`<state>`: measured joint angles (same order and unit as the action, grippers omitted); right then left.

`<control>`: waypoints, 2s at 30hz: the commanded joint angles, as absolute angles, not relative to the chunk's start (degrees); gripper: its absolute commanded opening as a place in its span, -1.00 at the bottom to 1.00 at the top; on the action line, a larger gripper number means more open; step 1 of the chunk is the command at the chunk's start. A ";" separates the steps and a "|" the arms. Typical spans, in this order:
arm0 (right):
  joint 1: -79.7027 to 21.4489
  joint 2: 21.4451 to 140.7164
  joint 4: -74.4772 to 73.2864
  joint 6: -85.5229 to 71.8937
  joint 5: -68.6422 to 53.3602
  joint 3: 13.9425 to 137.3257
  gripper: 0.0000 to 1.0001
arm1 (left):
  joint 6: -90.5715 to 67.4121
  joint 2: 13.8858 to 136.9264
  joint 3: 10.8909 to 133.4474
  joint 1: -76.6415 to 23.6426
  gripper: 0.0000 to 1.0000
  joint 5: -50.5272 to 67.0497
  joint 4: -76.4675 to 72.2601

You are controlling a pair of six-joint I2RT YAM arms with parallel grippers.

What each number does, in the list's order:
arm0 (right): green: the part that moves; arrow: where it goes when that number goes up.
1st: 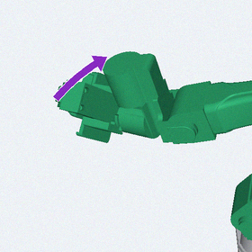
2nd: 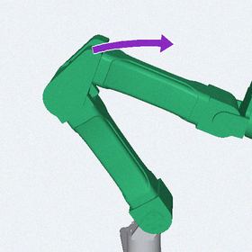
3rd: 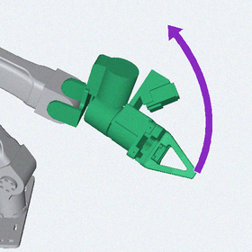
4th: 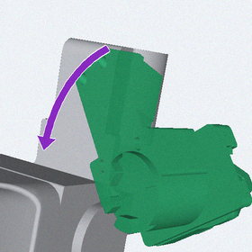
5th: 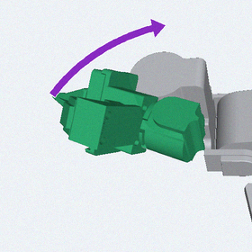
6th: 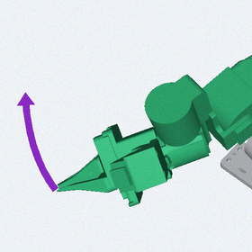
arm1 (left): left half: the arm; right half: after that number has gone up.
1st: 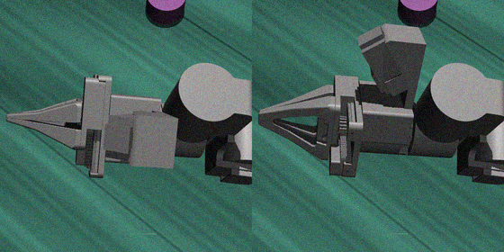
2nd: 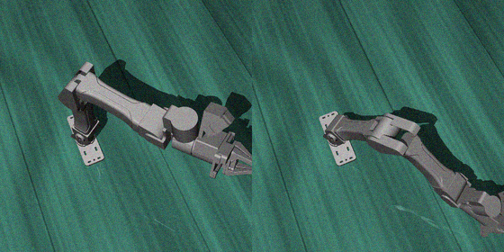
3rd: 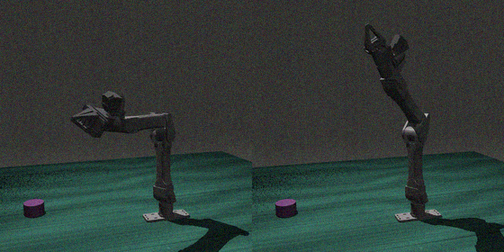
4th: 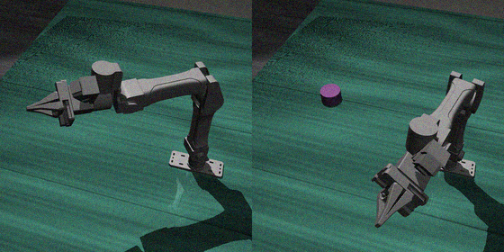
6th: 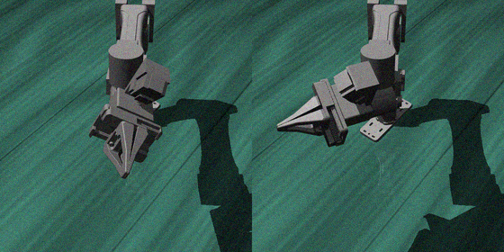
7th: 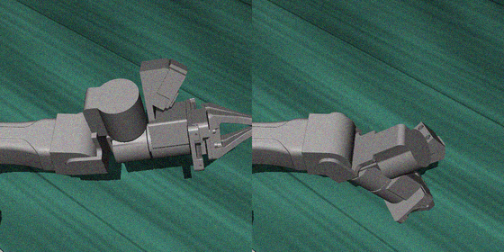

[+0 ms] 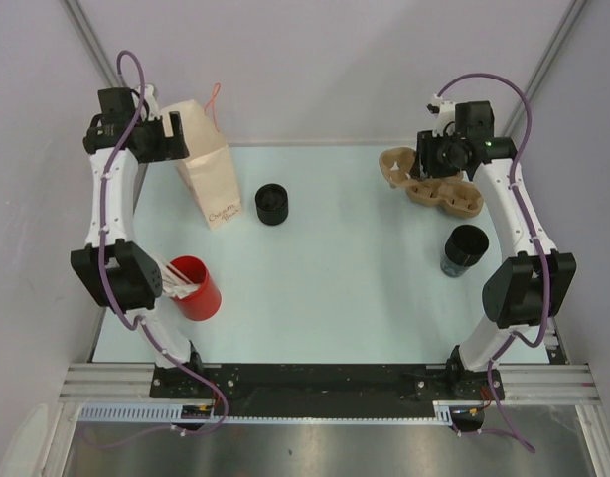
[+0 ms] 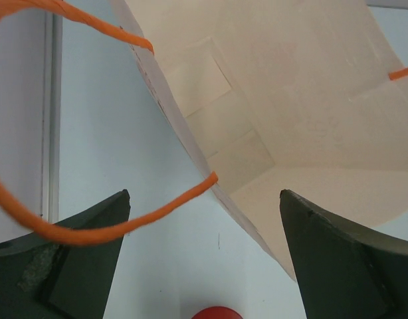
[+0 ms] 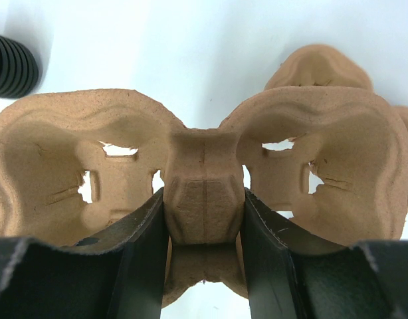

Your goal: Pack the takeout coffee

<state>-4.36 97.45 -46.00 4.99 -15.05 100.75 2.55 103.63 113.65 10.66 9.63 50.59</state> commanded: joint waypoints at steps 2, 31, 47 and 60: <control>-4.13 94.66 -44.56 6.15 -16.87 99.23 -0.46 | -2.46 106.07 118.12 11.07 0.96 11.33 50.54; -4.22 94.39 -43.42 6.24 -17.31 96.42 -0.44 | -0.88 108.90 121.46 10.55 -0.65 9.14 51.07; -3.87 94.66 -43.07 6.33 -17.23 95.89 -0.45 | 2.55 106.70 127.09 10.37 -0.61 8.61 49.92; -3.69 94.57 -43.24 6.24 -17.67 95.71 -0.45 | 3.25 106.26 119.19 10.28 0.01 9.93 47.20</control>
<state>-4.19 97.17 -44.69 6.07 -16.88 95.55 3.03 108.86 121.08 10.39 9.37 49.89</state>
